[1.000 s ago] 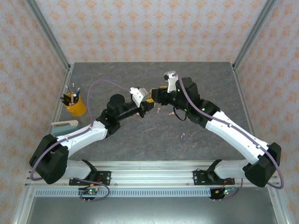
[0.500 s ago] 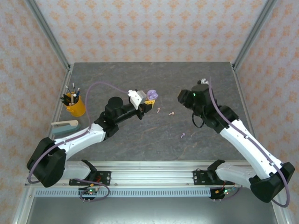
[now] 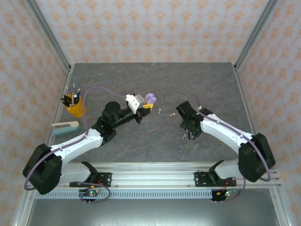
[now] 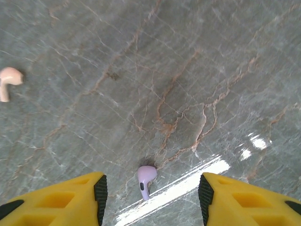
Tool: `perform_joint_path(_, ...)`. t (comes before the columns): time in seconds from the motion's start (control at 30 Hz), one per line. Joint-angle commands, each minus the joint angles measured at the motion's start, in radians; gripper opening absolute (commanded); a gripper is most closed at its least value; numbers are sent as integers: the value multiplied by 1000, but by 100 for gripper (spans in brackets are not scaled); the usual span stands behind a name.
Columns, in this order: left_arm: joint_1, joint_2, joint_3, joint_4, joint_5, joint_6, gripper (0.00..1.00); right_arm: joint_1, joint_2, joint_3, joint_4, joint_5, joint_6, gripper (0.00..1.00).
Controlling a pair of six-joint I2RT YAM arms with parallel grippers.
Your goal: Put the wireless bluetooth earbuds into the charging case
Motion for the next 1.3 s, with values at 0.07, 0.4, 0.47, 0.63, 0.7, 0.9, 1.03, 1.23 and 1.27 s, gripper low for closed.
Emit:
perform_joint_path(0.07, -6, -21, -24, 72, -24, -3, 0, 1, 75, -4, 23, -59, 47, 55)
perform_joint_path(0.4, -7, -9, -27, 90, -24, -6, 0, 11, 166, -24, 82, -109, 43, 52)
perform_joint_path(0.47, -6, -7, -28, 92, -24, -7, 0, 12, 179, -30, 93, -117, 41, 51)
perform_joint_path(0.63, -6, -7, -32, 94, -27, -7, 0, 12, 205, -38, 109, -128, 36, 49)
perform_joint_path(0.7, -6, -7, -32, 94, -29, -7, 0, 12, 210, -42, 116, -131, 34, 48)
perform_joint_path(0.9, -6, -2, -31, 95, -30, -6, 0, 12, 225, -48, 131, -130, 31, 45)
perform_joint_path(1.03, -6, 2, -31, 96, -32, -6, 0, 12, 231, -53, 136, -126, 27, 41)
perform_joint_path(1.23, -6, 5, -31, 96, -33, -7, 0, 12, 231, -60, 139, -125, 26, 34)
perform_joint_path(1.27, -6, 5, -29, 96, -33, -7, 0, 13, 230, -60, 139, -125, 24, 34)
